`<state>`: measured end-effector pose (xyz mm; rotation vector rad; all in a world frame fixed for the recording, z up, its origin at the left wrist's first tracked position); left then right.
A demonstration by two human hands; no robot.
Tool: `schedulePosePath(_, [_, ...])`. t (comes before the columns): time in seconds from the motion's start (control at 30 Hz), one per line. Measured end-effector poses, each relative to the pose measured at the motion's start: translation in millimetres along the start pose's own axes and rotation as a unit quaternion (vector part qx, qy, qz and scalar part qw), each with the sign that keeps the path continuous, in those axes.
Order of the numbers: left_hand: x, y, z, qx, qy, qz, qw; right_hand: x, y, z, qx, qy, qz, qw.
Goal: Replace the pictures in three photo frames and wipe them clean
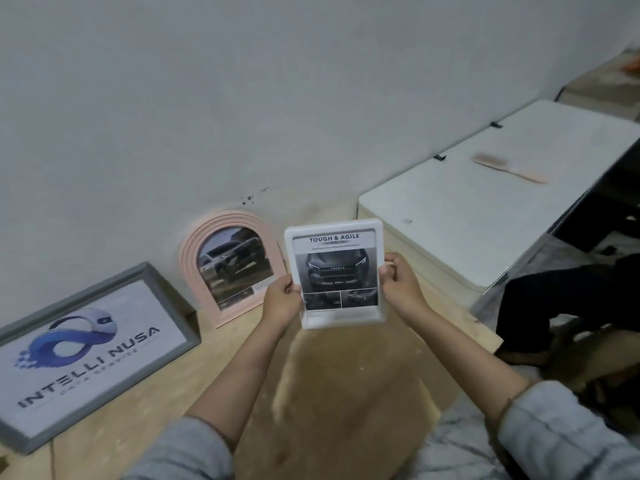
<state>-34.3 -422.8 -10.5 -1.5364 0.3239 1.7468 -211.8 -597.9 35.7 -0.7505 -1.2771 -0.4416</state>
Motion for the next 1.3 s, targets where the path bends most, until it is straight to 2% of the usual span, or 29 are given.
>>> schedulePosePath(0.23, [-12.7,27.5,-54.7,0.004,0.002,-0.010,1.000,-12.5,-21.0,-33.3,-0.023,-0.040,0.005,0.999])
schedulePosePath(0.37, [0.7,43.3,-69.0,0.026,-0.022,0.002,0.999,-29.3,-24.6,-47.5,-0.018,-0.017,0.027,0.999])
schedulePosePath(0.5, [17.9,47.0,-65.6,0.031,-0.032,-0.033,0.998,-47.0,-19.6,-48.8,0.006,0.000,0.053,0.999])
schedulePosePath(0.83, [21.9,39.7,-40.3,0.020,0.002,-0.095,0.995,-75.9,-10.9,-30.1,0.001,0.015,0.045,0.999])
schedulePosePath(1.03, [30.3,40.4,-36.3,0.004,-0.061,-0.103,0.993,-77.7,-4.6,-26.1,0.000,0.048,0.066,0.997])
schedulePosePath(1.2, [31.2,40.8,-20.1,-0.019,-0.119,-0.057,0.991,-76.8,-5.1,-15.1,-0.013,0.097,0.049,0.994])
schedulePosePath(1.3, [29.2,37.0,-5.2,-0.043,-0.132,-0.034,0.990,-72.7,-5.4,-13.2,-0.047,0.089,0.071,0.992])
Point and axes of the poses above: each hand's wrist, its own z-axis away from the middle knuckle, its own y-axis out of the palm, x = y × z, the point moved 10 cm from there along -z, towards the middle knuckle, and after that the axes turned 9 degrees about x, right-handed, at the moved point
